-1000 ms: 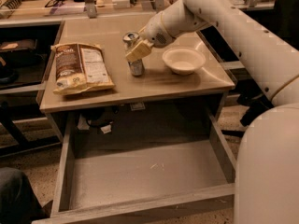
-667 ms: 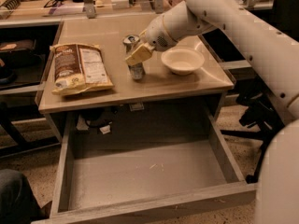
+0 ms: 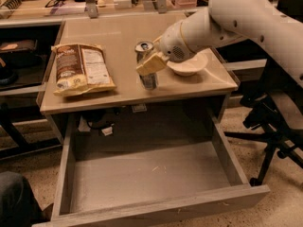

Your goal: Place redbull can into top drawer

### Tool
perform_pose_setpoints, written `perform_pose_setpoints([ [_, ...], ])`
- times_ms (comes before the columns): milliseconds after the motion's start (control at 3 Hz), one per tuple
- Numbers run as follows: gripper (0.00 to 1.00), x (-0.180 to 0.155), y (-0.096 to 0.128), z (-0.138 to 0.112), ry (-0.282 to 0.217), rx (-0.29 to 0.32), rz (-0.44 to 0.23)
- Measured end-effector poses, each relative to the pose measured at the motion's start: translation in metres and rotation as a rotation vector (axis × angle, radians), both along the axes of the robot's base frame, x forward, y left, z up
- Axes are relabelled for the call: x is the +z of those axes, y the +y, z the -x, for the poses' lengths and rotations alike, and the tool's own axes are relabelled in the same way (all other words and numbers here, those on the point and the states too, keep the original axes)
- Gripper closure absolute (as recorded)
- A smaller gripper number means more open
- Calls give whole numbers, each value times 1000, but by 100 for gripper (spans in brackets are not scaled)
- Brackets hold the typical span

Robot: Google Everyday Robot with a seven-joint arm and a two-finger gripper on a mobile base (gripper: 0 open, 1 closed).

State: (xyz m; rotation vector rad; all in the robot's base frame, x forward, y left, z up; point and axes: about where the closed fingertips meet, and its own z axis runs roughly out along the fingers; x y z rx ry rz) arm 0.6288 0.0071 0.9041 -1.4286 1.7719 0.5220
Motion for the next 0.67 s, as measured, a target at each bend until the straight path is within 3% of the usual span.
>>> perform_pose_setpoints([
  [667,100,3,-21,55,-21,-99,37],
])
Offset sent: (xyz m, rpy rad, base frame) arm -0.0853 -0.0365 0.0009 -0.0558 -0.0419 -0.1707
